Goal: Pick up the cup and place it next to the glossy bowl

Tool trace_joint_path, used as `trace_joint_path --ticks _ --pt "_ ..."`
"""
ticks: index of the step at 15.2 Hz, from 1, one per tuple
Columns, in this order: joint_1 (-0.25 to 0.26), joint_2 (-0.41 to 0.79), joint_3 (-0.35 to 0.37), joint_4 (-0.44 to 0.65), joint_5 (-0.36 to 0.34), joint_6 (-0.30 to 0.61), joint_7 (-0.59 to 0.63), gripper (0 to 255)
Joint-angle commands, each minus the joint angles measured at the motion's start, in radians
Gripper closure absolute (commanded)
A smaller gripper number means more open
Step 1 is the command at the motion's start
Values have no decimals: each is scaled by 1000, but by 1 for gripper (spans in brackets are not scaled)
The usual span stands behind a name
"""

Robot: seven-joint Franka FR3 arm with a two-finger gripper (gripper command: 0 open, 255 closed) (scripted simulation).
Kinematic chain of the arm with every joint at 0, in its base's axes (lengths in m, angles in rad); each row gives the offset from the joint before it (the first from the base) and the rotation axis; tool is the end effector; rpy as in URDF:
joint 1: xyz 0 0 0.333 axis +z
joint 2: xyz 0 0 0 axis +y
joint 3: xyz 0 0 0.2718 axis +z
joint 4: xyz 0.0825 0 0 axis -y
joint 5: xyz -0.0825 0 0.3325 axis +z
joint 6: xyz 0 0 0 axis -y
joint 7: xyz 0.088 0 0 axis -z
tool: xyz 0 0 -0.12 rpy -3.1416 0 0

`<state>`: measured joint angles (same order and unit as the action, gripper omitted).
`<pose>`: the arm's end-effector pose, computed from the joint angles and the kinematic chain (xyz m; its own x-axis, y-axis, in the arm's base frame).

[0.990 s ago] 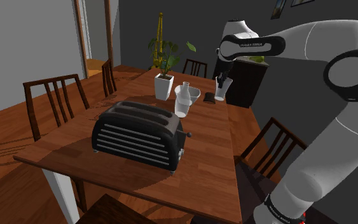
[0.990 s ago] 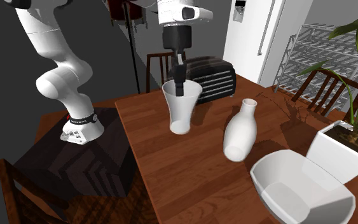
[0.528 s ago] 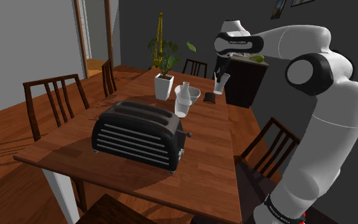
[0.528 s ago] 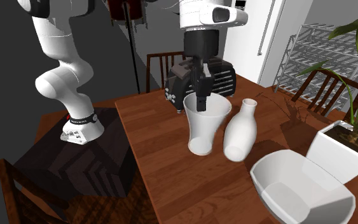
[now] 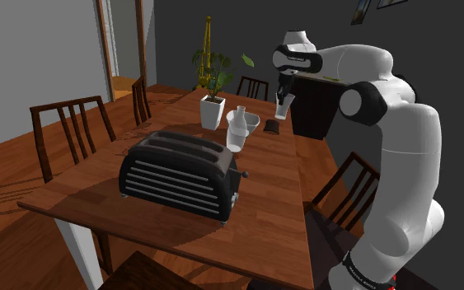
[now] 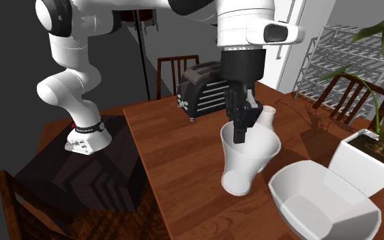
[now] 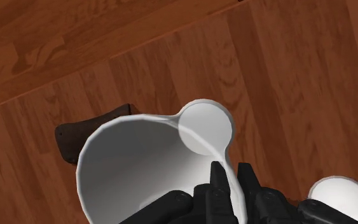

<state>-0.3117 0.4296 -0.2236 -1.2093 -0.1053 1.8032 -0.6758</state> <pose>0.5514 -0.3055 0.5081 0.9829 0.1838 0.0088 0.1753 -0.9499 0.2587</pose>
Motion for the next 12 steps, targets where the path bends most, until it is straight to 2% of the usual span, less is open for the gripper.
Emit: trace_joint_path --ticks 1,12 --pt "-1 4 0 -20 0 25 1 255" --pt "6 -8 1 -185 -9 177 26 255"
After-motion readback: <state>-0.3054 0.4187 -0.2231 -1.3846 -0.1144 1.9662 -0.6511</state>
